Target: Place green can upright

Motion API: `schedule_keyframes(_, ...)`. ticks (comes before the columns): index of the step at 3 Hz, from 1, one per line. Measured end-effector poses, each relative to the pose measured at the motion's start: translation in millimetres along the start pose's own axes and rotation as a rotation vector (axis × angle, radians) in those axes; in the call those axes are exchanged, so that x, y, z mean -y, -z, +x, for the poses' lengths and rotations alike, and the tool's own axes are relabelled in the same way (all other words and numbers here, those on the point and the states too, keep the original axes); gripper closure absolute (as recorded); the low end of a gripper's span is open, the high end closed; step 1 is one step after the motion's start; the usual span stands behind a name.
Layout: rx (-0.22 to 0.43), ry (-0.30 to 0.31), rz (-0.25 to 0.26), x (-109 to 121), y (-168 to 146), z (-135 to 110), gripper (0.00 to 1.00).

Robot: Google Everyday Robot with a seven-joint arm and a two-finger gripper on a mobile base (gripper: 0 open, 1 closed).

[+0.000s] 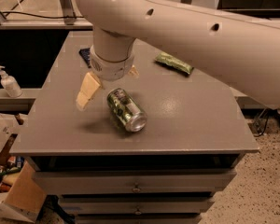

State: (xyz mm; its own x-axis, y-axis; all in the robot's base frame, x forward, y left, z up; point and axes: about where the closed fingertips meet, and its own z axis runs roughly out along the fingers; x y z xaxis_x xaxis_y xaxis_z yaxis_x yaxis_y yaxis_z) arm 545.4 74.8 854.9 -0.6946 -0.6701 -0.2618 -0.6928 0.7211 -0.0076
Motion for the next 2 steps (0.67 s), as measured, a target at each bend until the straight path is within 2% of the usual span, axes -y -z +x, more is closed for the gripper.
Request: schedule_keyframes(2,-0.052,-0.019,0.026,16.3,-19.0,24.3,0.0)
